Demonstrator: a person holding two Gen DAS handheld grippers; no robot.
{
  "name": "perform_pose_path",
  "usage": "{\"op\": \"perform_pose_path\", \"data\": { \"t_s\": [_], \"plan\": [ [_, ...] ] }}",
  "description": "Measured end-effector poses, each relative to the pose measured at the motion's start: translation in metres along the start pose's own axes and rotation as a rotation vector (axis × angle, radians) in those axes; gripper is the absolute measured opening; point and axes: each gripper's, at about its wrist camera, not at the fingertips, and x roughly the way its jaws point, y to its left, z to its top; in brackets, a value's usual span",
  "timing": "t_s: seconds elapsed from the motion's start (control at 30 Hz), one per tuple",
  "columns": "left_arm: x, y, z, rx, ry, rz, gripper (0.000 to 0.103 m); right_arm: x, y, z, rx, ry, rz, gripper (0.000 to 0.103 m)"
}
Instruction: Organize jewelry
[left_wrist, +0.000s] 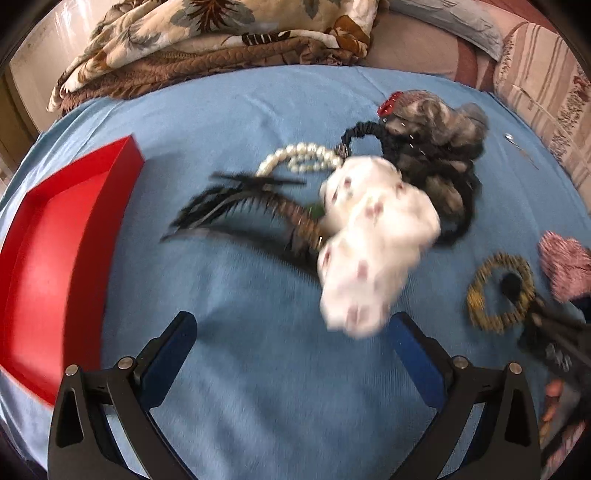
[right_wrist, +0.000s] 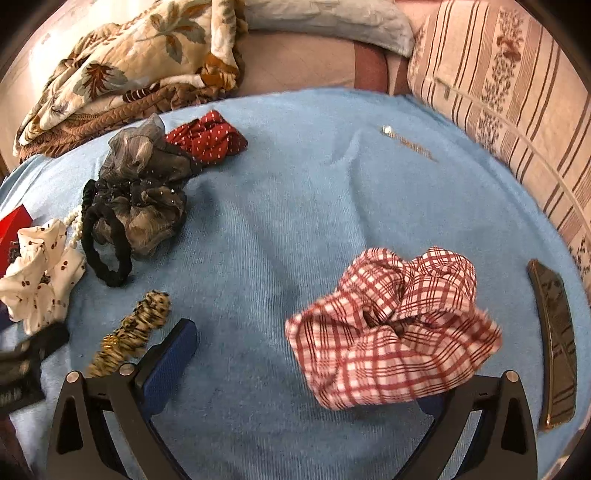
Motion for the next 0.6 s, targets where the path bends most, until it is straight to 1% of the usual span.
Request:
{"op": "perform_pose_path", "data": {
  "t_s": [0.07, 0.13, 0.2, 0.27, 0.37, 0.47, 0.6],
  "plan": [
    [-0.020, 0.007, -0.015, -0.014, -0.035, 0.002, 0.103, -0.006, 0.001, -0.010, 0.011, -0.010, -0.003, 0.103],
    [-0.038, 0.014, -0.030, -0.031, -0.060, 0.003, 0.103, -0.016, 0.008, -0.023, -0.023, -0.036, -0.020, 0.103],
    [-0.053, 0.022, -0.043, -0.058, -0.074, -0.007, 0.103, -0.027, 0.011, -0.034, -0.026, -0.053, -0.033, 0.103],
    [-0.069, 0.030, -0.058, -0.084, -0.098, -0.018, 0.103, -0.037, 0.013, -0.043, -0.027, -0.052, -0.043, 0.103],
    [-0.090, 0.040, -0.075, -0.099, -0.138, -0.004, 0.103, -0.052, 0.014, -0.055, -0.015, -0.038, -0.029, 0.103],
    [-0.108, 0.045, -0.086, -0.113, -0.183, 0.009, 0.103, -0.075, 0.015, -0.063, 0.004, -0.066, -0.030, 0.103],
    [-0.130, 0.050, -0.087, -0.124, -0.233, 0.006, 0.103, -0.107, 0.019, -0.065, 0.022, -0.110, -0.040, 0.103]
  ]
}}
